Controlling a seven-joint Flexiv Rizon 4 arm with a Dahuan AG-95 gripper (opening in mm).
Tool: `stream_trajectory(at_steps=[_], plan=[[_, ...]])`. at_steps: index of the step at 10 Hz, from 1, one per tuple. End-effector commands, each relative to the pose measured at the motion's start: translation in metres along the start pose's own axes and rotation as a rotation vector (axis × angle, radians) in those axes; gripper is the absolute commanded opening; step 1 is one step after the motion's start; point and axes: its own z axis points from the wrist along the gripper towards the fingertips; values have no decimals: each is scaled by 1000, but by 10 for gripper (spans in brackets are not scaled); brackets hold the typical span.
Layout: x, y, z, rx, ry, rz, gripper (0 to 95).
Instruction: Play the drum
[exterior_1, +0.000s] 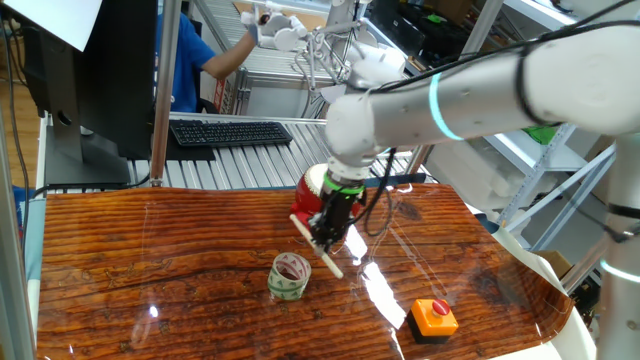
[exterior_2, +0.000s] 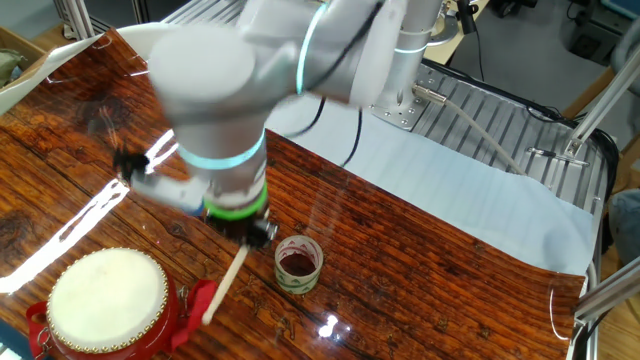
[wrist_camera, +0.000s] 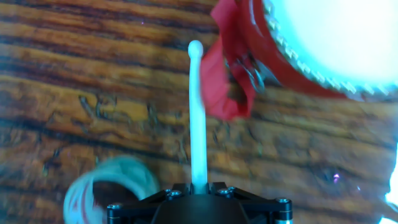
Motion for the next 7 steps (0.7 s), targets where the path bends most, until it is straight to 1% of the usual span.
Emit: stream_trajectory(at_steps=[1,3,4,5,7], plan=[[17,-2,-21,0,7,18,0],[30,-6,-36,-3,8,47,0],[34,-11,-48,-2,3,52,0],[33,-13,-53,-1,1,53,0],[26,-22,-78,1,-8,83,0]])
